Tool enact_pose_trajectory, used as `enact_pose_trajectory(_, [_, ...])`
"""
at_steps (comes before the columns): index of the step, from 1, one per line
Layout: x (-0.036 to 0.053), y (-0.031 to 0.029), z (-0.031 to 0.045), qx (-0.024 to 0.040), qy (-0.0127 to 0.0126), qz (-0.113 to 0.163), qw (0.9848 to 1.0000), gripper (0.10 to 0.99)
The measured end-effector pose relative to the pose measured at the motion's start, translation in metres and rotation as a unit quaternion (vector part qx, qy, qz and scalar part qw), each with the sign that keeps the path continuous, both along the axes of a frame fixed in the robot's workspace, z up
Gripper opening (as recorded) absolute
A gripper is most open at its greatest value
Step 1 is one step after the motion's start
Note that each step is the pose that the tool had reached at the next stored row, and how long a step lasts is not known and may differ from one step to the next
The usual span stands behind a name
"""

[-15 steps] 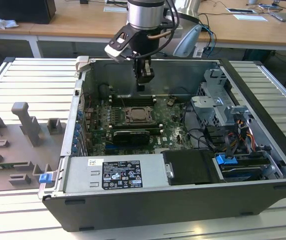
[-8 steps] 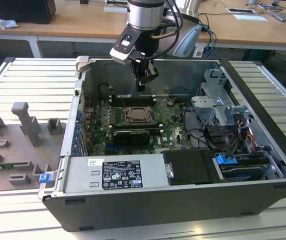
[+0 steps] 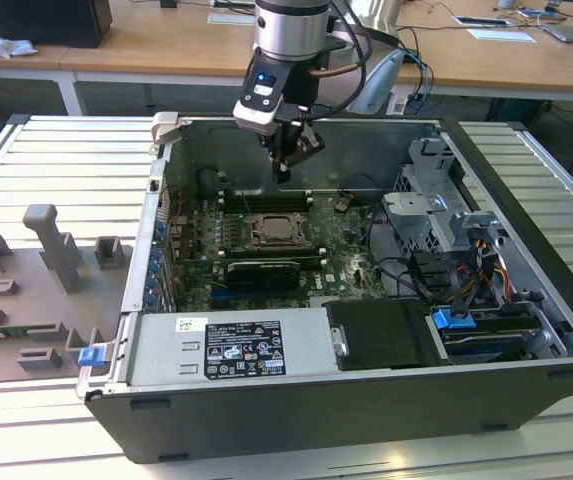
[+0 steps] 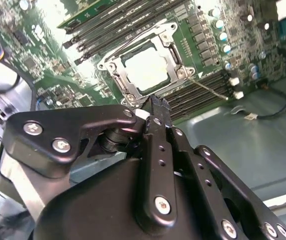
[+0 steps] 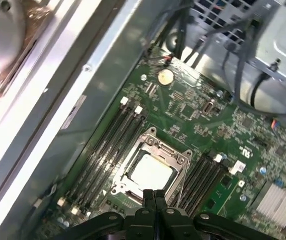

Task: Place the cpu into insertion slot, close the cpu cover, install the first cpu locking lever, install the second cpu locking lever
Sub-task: 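Install the first cpu locking lever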

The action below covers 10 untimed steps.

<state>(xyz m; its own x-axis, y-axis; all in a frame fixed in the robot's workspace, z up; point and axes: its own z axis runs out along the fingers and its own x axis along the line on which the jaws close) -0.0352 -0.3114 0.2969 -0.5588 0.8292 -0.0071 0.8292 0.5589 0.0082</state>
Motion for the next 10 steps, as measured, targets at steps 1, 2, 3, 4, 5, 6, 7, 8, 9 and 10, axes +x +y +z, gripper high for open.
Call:
enact_pose_trajectory(1, [0.0000,0.0000,0.0000,0.0000,0.0000,0.013,0.9999,0.106])
enact_pose_trajectory(2, [0.0000,0.0000,-0.0001,0.0000,0.0000,0.023,0.9997,0.106])
enact_pose_trajectory(3, [0.0000,0.0000,-0.0001,0.0000,0.0000,0.033,0.9995,0.106])
enact_pose_trajectory(4, [0.0000,0.0000,-0.0003,0.0000,0.0000,0.058,0.9983,0.106])
enact_pose_trajectory(5, [0.0000,0.0000,-0.0004,0.0000,0.0000,0.074,0.9973,0.106])
enact_pose_trajectory(6, [0.0000,0.0000,-0.0004,0.0000,0.0000,0.085,0.9964,0.106])
enact_pose_trajectory(7, [0.0000,0.0000,-0.0005,0.0000,0.0000,0.099,0.9951,0.106])
enact_pose_trajectory(8, [0.0000,0.0000,-0.0005,0.0000,0.0000,0.118,0.9930,0.106])
enact_pose_trajectory(9, [0.0000,0.0000,-0.0006,0.0000,0.0000,0.132,0.9912,0.106])
enact_pose_trajectory(10, [0.0000,0.0000,-0.0007,0.0000,0.0000,0.151,0.9885,0.106])
